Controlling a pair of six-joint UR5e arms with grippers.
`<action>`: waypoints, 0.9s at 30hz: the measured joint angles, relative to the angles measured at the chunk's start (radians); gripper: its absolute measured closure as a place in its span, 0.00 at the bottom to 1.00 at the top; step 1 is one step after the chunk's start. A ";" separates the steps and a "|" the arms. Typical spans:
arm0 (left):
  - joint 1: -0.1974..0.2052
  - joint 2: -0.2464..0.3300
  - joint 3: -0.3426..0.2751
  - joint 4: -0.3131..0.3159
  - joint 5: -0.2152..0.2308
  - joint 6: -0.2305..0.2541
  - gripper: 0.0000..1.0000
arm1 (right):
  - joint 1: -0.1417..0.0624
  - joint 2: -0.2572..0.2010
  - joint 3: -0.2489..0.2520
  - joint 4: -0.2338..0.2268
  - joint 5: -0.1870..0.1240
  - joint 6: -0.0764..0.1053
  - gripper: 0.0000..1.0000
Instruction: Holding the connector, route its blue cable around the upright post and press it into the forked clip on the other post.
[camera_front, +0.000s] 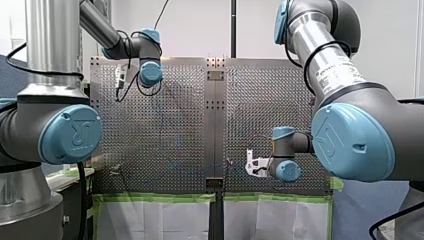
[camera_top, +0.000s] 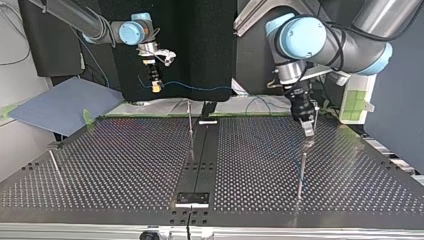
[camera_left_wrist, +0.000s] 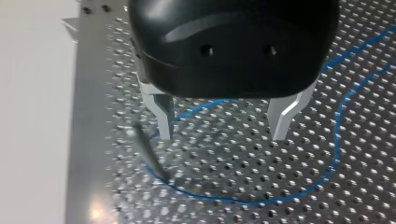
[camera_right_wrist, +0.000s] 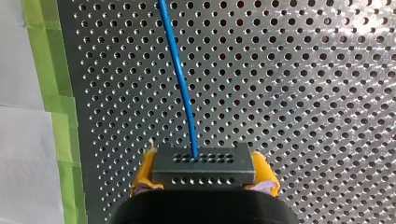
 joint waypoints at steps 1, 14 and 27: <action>-0.003 -0.012 -0.001 0.012 -0.011 0.012 0.00 | 0.000 0.000 0.000 0.000 0.000 0.000 1.00; -0.033 -0.074 -0.003 0.142 -0.027 0.142 0.00 | 0.000 0.000 0.000 -0.001 0.000 0.000 1.00; -0.042 -0.076 -0.002 0.215 -0.003 0.261 0.00 | 0.000 0.000 0.000 0.000 0.000 0.000 1.00</action>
